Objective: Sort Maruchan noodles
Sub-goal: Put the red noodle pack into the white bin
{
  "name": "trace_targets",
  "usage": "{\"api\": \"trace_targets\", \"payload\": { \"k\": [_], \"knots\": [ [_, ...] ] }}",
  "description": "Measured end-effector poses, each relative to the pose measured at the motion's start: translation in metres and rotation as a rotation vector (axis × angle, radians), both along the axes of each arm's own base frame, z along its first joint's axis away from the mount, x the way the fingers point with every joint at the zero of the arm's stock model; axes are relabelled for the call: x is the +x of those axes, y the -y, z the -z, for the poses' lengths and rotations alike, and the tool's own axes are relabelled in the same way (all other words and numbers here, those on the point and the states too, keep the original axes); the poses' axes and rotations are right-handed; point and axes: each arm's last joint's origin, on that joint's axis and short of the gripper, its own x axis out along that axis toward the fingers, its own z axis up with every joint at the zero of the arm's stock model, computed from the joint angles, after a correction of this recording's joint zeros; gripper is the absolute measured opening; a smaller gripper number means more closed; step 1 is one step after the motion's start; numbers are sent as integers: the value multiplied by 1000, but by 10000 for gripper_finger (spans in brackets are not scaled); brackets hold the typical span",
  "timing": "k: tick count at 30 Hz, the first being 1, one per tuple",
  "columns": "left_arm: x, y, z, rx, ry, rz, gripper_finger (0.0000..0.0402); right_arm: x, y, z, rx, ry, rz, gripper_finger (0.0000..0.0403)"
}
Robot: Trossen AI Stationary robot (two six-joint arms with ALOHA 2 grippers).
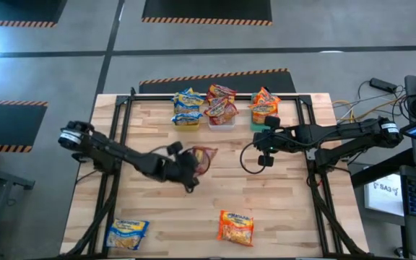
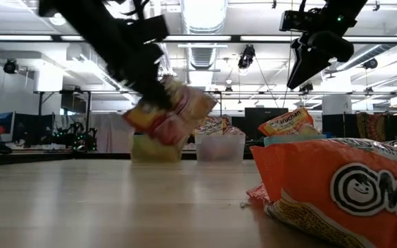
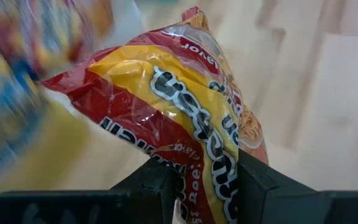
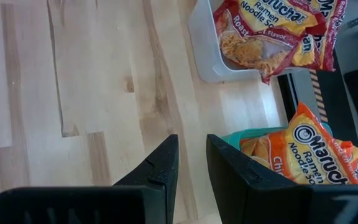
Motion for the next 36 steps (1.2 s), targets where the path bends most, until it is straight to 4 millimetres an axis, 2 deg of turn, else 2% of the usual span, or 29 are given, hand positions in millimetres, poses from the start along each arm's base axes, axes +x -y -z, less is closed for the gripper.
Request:
{"api": "trace_targets", "payload": {
  "k": [5, 9, 11, 18, 22, 26, 30, 36],
  "knots": [
    [19, -28, -25, 232, -32, 66, 93, 1, 0, -1, -116, -81, -179, 73],
    [33, -61, -38, 355, -7, 56, 93, 3, 0, -2, -169, -99, -257, 73],
    [39, -80, -42, 390, 37, 60, 93, 3, 0, -2, -129, -69, -197, 73],
    [48, -139, -46, 480, 116, 121, 93, 3, 0, -2, 149, 150, 221, 73],
    [48, -167, -32, 451, 90, 120, 93, 2, 0, -2, 193, 181, 288, 73],
    [50, -179, -23, 444, 97, 116, 93, 2, 0, -1, 187, 174, 280, 73],
    [54, -179, -10, 415, 76, 200, 93, 2, 0, -1, 187, 174, 279, 73],
    [64, -183, 8, 410, 24, 224, 93, 2, 0, -1, 186, 174, 279, 73]
  ]
}}
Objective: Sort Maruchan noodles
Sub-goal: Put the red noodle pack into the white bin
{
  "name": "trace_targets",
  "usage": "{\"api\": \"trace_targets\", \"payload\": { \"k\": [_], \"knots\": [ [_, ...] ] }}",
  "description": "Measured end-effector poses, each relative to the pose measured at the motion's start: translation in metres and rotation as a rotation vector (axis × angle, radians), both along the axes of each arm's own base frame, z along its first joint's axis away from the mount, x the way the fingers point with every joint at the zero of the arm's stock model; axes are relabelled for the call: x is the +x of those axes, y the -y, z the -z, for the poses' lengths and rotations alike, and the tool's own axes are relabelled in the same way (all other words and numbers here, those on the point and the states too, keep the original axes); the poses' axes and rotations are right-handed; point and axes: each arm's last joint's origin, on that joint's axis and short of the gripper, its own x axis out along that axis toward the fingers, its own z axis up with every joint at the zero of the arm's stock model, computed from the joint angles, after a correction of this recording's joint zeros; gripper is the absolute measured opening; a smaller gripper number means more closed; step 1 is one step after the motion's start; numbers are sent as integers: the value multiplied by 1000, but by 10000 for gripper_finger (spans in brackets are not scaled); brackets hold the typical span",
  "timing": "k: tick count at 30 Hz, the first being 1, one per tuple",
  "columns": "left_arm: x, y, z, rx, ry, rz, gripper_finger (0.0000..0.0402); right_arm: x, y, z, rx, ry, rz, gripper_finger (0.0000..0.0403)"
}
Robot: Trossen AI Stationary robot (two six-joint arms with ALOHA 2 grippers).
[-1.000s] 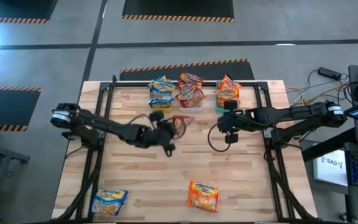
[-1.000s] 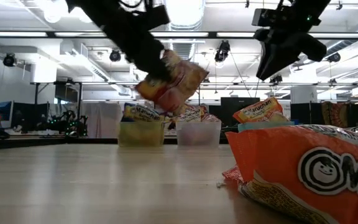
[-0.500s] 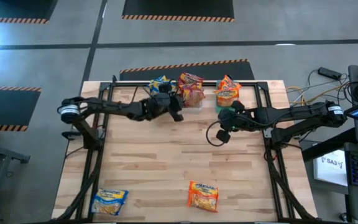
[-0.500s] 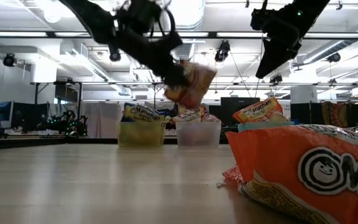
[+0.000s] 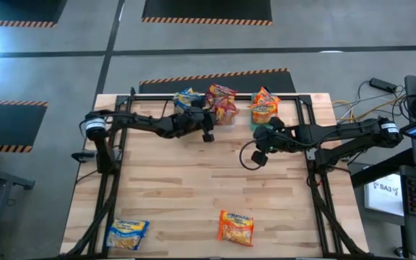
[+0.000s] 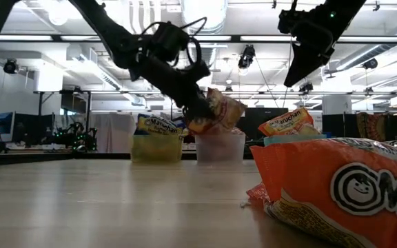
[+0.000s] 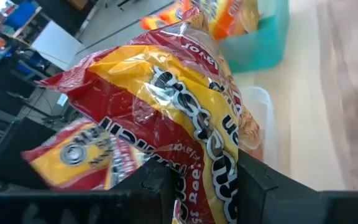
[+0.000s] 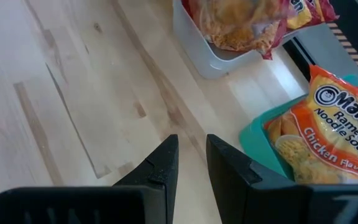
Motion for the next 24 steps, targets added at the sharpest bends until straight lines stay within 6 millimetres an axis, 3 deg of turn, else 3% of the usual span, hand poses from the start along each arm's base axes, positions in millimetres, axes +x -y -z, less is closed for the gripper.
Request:
{"api": "trace_targets", "payload": {
  "k": [7, 12, 15, 24],
  "knots": [
    [21, -12, -5, 30, 23, -14, 93, 0, 0, 0, 0, 0, 0, 73],
    [36, -16, 11, -43, -76, 36, 93, 0, 0, 0, 0, -2, 0, 73],
    [45, -19, 11, -44, -92, 31, 93, 0, 0, 0, -7, -9, -10, 73],
    [38, -19, 6, -97, -116, -16, 93, 0, 0, 0, -57, -45, -83, 73]
  ]
}}
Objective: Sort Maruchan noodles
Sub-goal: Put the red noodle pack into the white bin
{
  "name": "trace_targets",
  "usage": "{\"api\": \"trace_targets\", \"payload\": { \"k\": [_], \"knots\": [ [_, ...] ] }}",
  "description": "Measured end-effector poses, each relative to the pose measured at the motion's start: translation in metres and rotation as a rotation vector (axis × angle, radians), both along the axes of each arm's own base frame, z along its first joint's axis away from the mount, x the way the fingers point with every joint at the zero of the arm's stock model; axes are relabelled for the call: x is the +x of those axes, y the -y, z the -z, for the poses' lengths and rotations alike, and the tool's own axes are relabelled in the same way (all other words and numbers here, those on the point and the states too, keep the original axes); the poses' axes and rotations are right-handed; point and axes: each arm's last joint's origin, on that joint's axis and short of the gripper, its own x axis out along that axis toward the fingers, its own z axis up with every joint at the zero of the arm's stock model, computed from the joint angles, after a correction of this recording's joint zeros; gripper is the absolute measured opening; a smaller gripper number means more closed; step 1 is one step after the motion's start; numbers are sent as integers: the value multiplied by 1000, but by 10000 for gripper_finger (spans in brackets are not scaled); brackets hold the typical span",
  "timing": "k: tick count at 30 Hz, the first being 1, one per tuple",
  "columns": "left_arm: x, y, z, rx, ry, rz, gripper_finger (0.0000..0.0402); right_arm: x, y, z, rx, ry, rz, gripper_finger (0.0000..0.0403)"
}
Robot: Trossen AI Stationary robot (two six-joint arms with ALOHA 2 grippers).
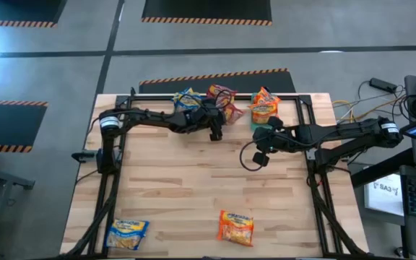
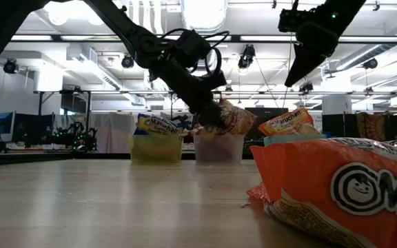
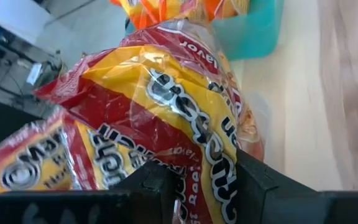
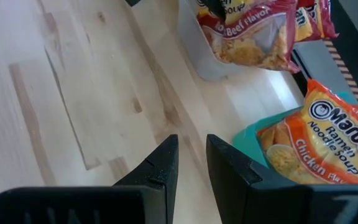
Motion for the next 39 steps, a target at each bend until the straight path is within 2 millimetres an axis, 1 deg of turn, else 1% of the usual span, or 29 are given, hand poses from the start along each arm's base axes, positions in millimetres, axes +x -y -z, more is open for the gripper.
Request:
{"api": "trace_targets", "payload": {
  "k": [3, 11, 17, 20, 25, 33, 36, 39],
  "knots": [
    [-3, 1, 4, -22, 4, -20, 93, 0, 0, 0, -6, -3, -8, 73],
    [-3, 0, 2, -74, 15, -58, 93, 0, 0, 0, -7, -2, -9, 73],
    [-4, 0, -1, -102, -59, -79, 95, 0, 0, 0, -6, 0, -9, 73],
    [-5, 0, 0, -93, -80, -79, 101, 0, 0, 0, -6, 1, -9, 73],
    [-4, 0, -1, -83, -64, -86, 113, 0, 0, 0, -6, 0, -9, 73],
    [-5, 1, -2, -98, -48, -122, 118, 0, 0, 0, -6, 1, -9, 73],
    [-6, 2, -8, -117, -27, -116, 142, 0, 0, 0, -6, 0, -9, 73],
    [-9, 3, -17, -114, -15, -114, 195, 0, 0, 0, -6, 1, -9, 73]
  ]
}}
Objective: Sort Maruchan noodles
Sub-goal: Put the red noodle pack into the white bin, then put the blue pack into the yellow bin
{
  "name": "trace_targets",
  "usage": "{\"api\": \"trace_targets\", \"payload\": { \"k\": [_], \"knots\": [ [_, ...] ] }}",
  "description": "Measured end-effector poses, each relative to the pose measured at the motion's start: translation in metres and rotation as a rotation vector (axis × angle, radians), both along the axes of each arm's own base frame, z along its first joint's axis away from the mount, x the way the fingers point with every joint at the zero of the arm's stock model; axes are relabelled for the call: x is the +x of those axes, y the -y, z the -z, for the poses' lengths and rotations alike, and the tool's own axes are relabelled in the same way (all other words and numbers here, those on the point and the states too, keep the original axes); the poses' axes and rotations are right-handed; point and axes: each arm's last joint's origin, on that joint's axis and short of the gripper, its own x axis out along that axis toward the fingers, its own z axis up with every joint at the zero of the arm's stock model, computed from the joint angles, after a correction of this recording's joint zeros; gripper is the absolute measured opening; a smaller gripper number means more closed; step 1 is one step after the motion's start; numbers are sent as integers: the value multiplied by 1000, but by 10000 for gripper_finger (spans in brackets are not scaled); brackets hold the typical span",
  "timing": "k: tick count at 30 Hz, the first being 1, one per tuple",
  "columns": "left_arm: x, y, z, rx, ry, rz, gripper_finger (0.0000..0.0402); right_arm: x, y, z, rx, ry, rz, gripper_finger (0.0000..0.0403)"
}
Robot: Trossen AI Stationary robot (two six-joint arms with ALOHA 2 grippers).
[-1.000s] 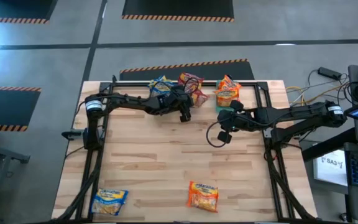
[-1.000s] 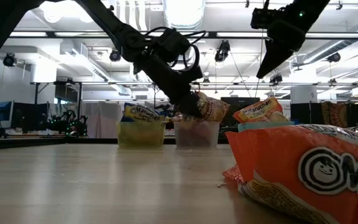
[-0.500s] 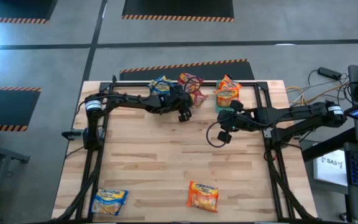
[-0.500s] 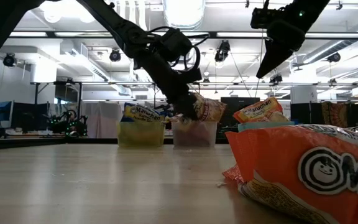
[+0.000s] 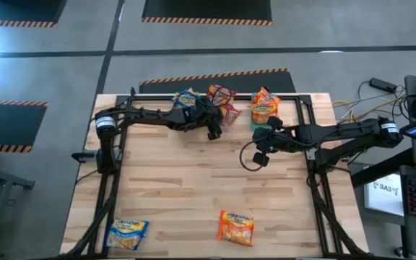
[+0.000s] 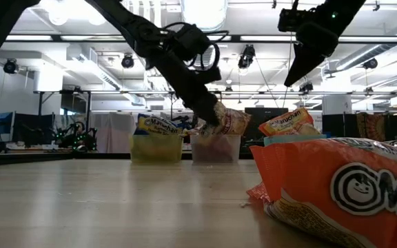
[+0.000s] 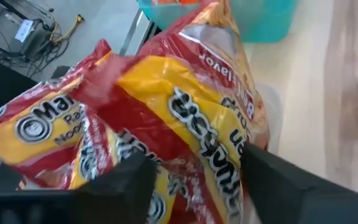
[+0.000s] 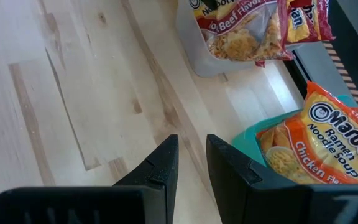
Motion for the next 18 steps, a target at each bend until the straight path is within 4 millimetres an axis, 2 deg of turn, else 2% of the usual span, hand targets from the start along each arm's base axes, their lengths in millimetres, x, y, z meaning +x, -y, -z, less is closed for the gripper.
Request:
{"api": "trace_targets", "payload": {
  "k": [4, 7, 10, 13, 16, 18],
  "knots": [
    [-12, 2, -17, -12, -28, -3, 278, 0, 0, 0, 0, -4, 0, 73],
    [-25, 5, -38, -30, -18, -21, 309, 0, 0, 1, 0, -3, 0, 73],
    [-39, 17, -61, -67, -2, -32, 313, 0, 0, 1, 0, -4, 0, 73],
    [-53, 41, -81, -125, 6, -27, 307, 0, 0, 1, 0, -5, 0, 73],
    [-67, 72, -90, -195, 31, -48, 299, 0, 0, 1, 0, -5, 0, 73],
    [-75, 98, -89, -237, 38, -72, 297, 0, 0, 1, 0, -6, 0, 73]
  ]
}}
